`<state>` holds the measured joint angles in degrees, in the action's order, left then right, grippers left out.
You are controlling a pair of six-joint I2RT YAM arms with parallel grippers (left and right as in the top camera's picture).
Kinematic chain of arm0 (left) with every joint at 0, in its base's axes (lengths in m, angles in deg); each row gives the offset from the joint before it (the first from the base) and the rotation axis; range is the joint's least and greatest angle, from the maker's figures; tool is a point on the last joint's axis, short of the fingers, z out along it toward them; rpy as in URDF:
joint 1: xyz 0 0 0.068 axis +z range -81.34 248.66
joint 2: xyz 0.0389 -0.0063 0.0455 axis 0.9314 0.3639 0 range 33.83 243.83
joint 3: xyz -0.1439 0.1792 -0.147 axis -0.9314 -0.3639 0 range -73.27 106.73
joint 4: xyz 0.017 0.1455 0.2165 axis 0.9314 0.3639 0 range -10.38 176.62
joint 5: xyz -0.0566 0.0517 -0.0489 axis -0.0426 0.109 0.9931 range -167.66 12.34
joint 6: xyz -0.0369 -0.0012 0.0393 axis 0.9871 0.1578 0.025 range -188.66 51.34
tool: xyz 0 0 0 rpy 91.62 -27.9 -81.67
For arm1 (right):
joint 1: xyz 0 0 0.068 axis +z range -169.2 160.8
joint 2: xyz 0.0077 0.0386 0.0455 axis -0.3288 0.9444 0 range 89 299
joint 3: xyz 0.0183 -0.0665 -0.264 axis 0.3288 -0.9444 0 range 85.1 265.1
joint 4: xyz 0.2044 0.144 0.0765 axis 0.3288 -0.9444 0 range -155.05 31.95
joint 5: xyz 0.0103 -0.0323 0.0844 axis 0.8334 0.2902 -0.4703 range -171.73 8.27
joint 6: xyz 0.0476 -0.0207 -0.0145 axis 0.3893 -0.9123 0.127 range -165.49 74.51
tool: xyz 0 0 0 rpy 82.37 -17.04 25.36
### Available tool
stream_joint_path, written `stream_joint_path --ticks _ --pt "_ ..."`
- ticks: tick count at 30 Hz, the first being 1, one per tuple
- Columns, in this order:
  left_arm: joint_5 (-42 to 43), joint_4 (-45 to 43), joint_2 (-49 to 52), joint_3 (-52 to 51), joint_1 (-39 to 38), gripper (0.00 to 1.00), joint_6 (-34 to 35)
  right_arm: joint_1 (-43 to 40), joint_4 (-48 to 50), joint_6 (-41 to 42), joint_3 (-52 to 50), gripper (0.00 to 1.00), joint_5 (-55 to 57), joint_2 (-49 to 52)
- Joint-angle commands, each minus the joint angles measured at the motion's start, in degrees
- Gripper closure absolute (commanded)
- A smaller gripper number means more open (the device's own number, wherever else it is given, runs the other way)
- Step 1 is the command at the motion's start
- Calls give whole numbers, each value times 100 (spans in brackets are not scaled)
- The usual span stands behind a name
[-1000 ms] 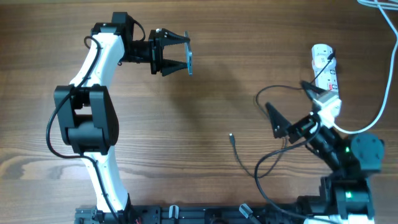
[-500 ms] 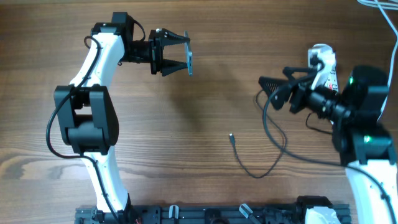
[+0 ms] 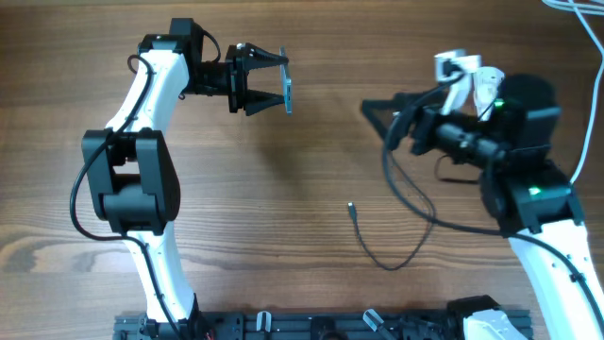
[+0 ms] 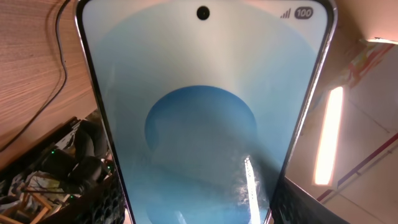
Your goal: Plug charger to phone and switch on socket
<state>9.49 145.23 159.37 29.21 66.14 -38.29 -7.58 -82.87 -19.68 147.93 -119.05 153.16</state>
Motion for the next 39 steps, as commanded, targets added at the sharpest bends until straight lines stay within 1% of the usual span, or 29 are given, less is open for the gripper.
stream_joint_path --ticks 1,3,5,7,8,9,11,14,17,22,26,28,32,36,39 --pt "319 2 -297 -4 2 37 -9 817 -951 -190 1080 1 2048 348" --pt "319 2 -297 -4 2 36 -9 1325 -1888 -229 1919 1 2979 785" --pt "319 2 -297 -4 2 37 -9 1635 -2500 -227 2500 1 3493 1178" --pt "319 2 -297 -4 2 37 -9 2044 -3244 -219 3281 1 4074 1834" --pt "319 2 -297 -4 2 37 -9 2179 -3373 -225 3477 1 4240 2061" --pt "319 2 -297 -4 2 37 -9 2341 -3364 -225 3639 0 4380 2299" --pt "319 2 -297 -4 2 37 -9 2549 -2981 -223 3670 0 4330 2531" --pt "319 2 -297 -4 2 37 -9 2723 -2282 46 3670 0 3711 2756" --pt "319 2 -297 -4 2 37 -7 2732 -2057 -155 3670 0 3497 2892" --pt "319 2 -297 -4 2 37 -9 2776 -2302 -164 3668 0 3965 3067" --pt "319 2 -297 -4 2 37 -7 2859 -2234 -162 3668 1 4004 3169" --pt "319 2 -297 -4 2 37 -7 2940 -2135 -157 3668 6 4087 3252" --pt "319 4 -297 -4 2 37 -7 3130 -1932 -61 3668 8 4588 3440" --pt "319 4 -297 -4 2 37 -7 3226 -1978 479 3661 13 5654 3589" --pt "319 4 -297 -4 2 37 -4 3224 -1904 570 3654 16 5676 3670"
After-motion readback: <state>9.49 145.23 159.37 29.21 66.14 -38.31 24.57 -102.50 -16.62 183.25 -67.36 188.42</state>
